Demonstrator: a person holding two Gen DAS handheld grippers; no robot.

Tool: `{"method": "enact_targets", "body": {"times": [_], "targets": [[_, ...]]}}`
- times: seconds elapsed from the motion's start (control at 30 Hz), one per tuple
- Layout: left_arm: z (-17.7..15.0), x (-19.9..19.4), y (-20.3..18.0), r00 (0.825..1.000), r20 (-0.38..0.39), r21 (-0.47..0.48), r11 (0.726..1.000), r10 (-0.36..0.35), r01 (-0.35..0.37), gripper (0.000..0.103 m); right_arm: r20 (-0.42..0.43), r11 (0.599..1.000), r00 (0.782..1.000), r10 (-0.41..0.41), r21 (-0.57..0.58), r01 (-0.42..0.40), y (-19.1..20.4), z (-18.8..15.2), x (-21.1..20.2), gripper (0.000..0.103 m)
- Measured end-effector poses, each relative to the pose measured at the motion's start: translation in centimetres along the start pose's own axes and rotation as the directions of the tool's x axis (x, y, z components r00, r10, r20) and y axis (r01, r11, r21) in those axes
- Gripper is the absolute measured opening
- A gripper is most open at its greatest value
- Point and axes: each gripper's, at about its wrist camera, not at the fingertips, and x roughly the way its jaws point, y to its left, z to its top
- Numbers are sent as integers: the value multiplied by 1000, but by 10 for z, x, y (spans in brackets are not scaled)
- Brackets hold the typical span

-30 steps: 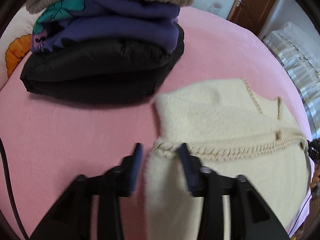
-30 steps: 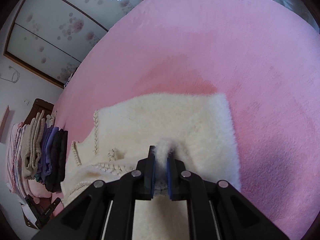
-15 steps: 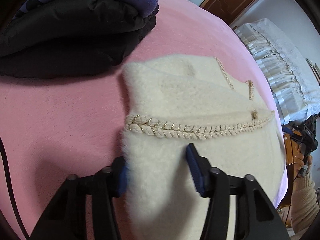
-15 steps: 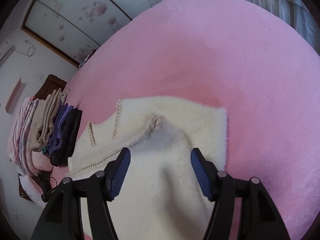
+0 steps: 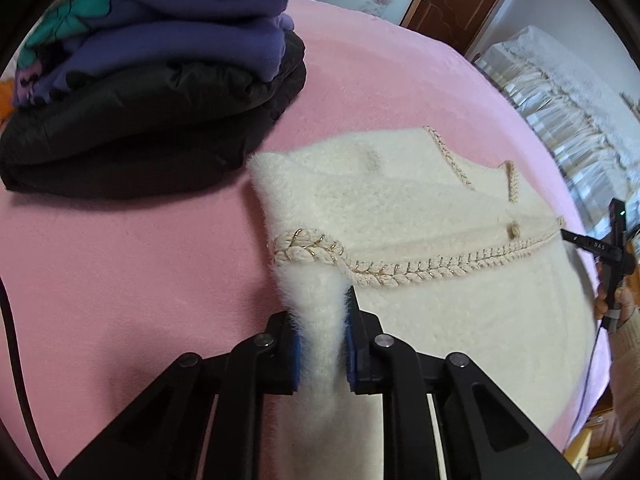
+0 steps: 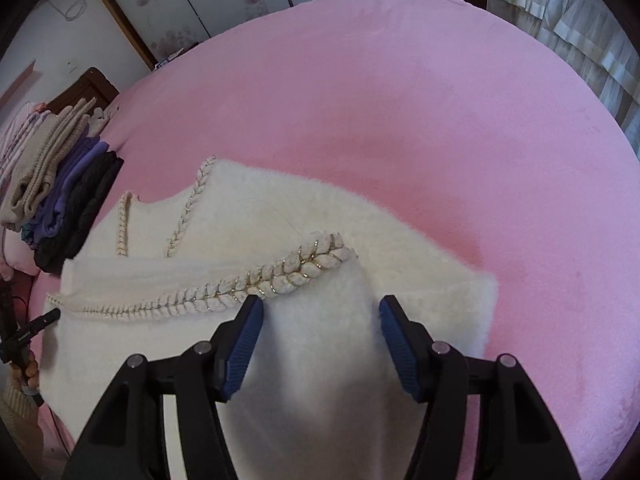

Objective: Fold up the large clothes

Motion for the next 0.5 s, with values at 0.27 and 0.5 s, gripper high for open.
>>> {"method": "enact_targets", "body": {"times": [0.27,0.5], "targets": [[-5,-23,-40,981,78,98,978,177,-185,11,141,985,986,-90,-136,110,30,-19,-33,8],[13,-64,-68,960,185,95,968,212,-232,11,347,992,935,-71,-72,102,40,-32,-106,8]]}}
